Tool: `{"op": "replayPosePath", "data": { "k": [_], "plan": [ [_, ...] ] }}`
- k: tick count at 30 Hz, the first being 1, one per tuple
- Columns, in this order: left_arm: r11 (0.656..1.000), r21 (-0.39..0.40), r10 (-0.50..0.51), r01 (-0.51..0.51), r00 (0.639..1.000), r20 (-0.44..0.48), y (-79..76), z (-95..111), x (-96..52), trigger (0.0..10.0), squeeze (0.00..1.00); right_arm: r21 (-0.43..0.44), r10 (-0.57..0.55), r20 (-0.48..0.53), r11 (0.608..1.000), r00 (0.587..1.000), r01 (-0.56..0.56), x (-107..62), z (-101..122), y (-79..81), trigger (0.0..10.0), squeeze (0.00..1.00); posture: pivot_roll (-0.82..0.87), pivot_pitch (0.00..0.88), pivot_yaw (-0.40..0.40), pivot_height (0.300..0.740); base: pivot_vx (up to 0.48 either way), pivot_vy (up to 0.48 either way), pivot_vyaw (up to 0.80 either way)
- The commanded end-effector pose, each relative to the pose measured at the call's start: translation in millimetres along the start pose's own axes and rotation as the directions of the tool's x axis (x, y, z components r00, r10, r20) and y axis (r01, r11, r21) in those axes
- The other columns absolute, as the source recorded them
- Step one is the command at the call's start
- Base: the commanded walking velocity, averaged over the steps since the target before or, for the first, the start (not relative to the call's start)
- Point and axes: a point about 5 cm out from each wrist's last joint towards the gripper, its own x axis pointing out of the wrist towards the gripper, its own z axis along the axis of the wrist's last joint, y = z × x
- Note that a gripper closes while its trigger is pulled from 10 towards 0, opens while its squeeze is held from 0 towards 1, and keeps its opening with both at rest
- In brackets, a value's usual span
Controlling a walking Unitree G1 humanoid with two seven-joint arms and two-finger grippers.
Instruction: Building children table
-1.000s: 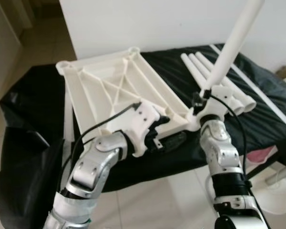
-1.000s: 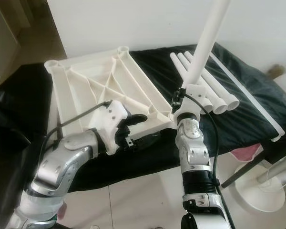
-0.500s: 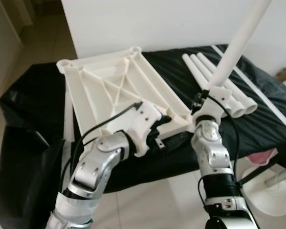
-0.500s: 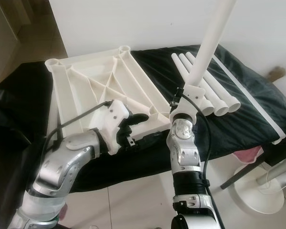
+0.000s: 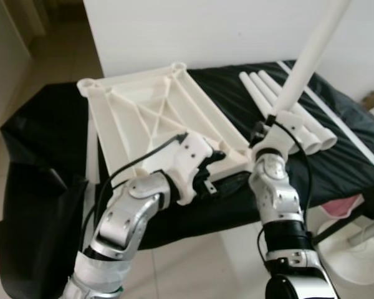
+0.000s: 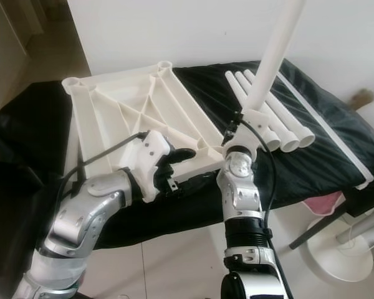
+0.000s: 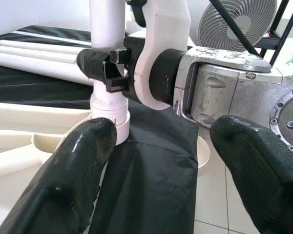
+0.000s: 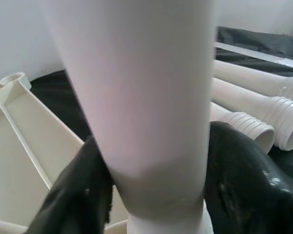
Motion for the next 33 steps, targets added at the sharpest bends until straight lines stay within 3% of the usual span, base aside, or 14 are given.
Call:
{"op": "replayPosePath", "data": {
  "k": [1, 4, 5, 6, 7, 11, 17, 18, 21, 22, 25, 27, 28, 33],
  "plan": [
    [0.997, 0.002, 0.082, -0.082, 0.997, 0.008, 2.0, 1.3, -0.7, 10.0, 0.0, 0.006, -0.016, 0.021, 1.0, 1.0, 0.016, 0.7, 1.9, -7.1, 10.0, 1.0, 0.0, 0.024, -0.034, 0.74, 0.0, 0.0, 0.0],
    [0.996, -0.006, 0.085, -0.085, 0.996, 0.008, 1.8, 0.6, -0.4, 10.0, 0.0, 0.038, 0.062, 0.043, 0.997, 0.997, -0.064, 4.0, 6.5, -9.2, 10.0, 1.0, 0.0, 0.024, -0.034, 0.74, 0.0, 0.0, 0.0],
    [0.996, -0.013, 0.088, -0.087, 0.996, 0.011, 1.4, 0.6, -0.2, 10.0, 0.0, 0.03, 0.105, 0.056, 0.994, 0.993, -0.107, 6.4, 9.5, -10.7, 10.0, 0.74, -0.01, 0.026, -0.032, 0.74, 0.0, 0.0, 0.0],
    [0.996, -0.017, 0.089, -0.089, 0.996, 0.014, 1.2, 0.7, 0.0, 10.0, 0.0, 0.022, 0.13, 0.064, 0.991, 0.989, -0.132, 8.0, 11.5, -11.6, 10.0, 0.74, -0.01, 0.026, -0.032, 0.74, 0.0, 0.0, 0.0],
    [0.996, -0.021, 0.089, -0.088, 0.996, 0.016, 0.1, 1.0, 1.1, 10.0, 0.0, -0.007, 0.17, 0.06, 0.985, 0.984, -0.17, 11.4, 12.7, -14.1, 10.0, 0.0, -0.01, 0.028, -0.032, 0.74, 0.0, 0.0, 0.0],
    [0.996, -0.023, 0.084, -0.084, 0.996, 0.018, -1.8, 1.2, 2.5, 10.0, 0.0, -0.055, 0.239, 0.038, 0.97, 0.97, -0.237, 17.3, 12.8, -19.4, 10.0, 0.0, -0.01, 0.028, -0.031, 0.74, 0.0, 0.0, 0.0],
    [0.996, -0.022, 0.082, -0.081, 0.996, 0.02, -1.7, 2.6, 2.5, 10.0, 0.0, -0.13, 0.412, -0.034, 0.901, 0.91, -0.413, 25.6, 9.8, -31.4, 10.0, 0.0, -0.01, 0.04, -0.03, 0.74, 0.0, 0.0, 0.0],
    [0.996, -0.021, 0.085, -0.085, 0.996, 0.02, -0.3, 3.1, 1.8, 10.0, 0.0, -0.174, 0.467, -0.075, 0.864, 0.881, -0.473, 28.7, 6.6, -39.2, 10.0, 0.0, -0.01, 0.044, -0.026, 0.74, 0.0, 0.0, 0.0],
    [0.996, -0.02, 0.087, -0.086, 0.996, 0.02, 0.0, 3.3, 1.7, 10.0, 0.0, -0.184, 0.48, -0.084, 0.854, 0.873, -0.487, 29.7, 6.0, -41.6, 10.0, 0.0, -0.01, 0.044, -0.026, 0.74, 0.0, 0.0, 0.0],
    [0.996, -0.022, 0.09, -0.09, 0.996, 0.02, 0.6, 3.6, 1.9, 10.0, 0.0, -0.216, 0.54, -0.104, 0.808, 0.835, -0.549, 32.2, 5.9, -47.1, 10.0, 0.0, -0.01, 0.047, -0.022, 0.74, 0.0, 0.0, 0.0],
    [0.996, -0.023, 0.092, -0.092, 0.996, 0.021, 0.8, 3.8, 2.1, 10.0, 0.0, -0.231, 0.576, -0.119, 0.776, 0.809, -0.587, 32.2, 5.4, -48.2, 10.0, 0.0, -0.01, 0.048, -0.02, 0.74, 0.0, 0.0, 0.0],
    [0.995, -0.026, 0.094, -0.093, 0.995, 0.023, 1.2, 4.5, 2.7, 10.0, 0.0, -0.257, 0.653, -0.152, 0.699, 0.742, -0.667, 32.1, 4.7, -48.3, 10.0, 0.0, -0.01, 0.048, -0.017, 0.74, 0.0, 0.0, 0.0],
    [0.995, -0.026, 0.094, -0.093, 0.995, 0.023, 1.2, 4.5, 2.7, 10.0, 0.0, -0.257, 0.653, -0.152, 0.699, 0.742, -0.667, 32.1, 4.7, -48.3, 10.0, 0.0, -0.01, 0.048, -0.017, 0.74, 0.0, 0.0, 0.0],
    [0.997, -0.031, 0.075, -0.075, 0.997, 0.02, -2.0, 4.1, 4.7, 10.0, 0.0, -0.294, 0.731, -0.204, 0.589, 0.651, -0.753, 36.0, 6.0, -45.8, 10.0, 0.0, -0.01, 0.049, -0.011, 0.74, 0.0, 0.0, 0.0]
  ]
}}
